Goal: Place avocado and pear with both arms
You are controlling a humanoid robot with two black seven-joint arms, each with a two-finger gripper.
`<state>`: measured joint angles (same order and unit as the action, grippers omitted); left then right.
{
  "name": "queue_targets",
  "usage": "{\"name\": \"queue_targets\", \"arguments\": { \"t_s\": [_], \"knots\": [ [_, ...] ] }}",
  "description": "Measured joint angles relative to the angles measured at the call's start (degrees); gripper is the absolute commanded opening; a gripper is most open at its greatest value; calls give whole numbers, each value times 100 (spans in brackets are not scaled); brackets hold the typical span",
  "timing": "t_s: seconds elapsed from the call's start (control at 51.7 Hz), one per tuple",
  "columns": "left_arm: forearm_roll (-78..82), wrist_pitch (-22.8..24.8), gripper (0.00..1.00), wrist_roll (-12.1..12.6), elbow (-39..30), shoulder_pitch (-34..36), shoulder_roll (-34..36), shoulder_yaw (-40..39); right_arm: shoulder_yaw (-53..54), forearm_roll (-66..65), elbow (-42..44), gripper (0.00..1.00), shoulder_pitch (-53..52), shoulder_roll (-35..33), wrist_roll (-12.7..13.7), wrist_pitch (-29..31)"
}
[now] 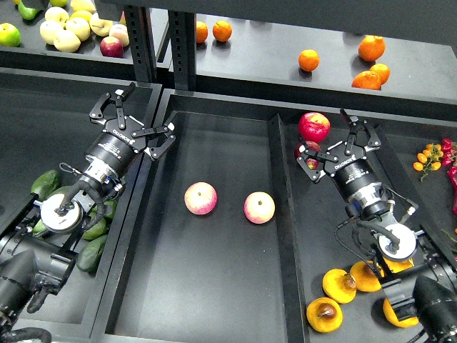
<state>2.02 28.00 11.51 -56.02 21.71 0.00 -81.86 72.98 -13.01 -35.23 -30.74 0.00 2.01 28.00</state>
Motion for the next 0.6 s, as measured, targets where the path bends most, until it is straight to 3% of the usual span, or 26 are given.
{"name": "queue_targets", "arguments": {
  "t_s": [0.329,0.6],
  "knots": [
    [0,0,100,17,775,280,0,102,302,-207,209,100,46,0,-6,0],
    [6,0,100,18,955,457,0,118,317,-207,205,100,50,0,0,0]
  ]
}}
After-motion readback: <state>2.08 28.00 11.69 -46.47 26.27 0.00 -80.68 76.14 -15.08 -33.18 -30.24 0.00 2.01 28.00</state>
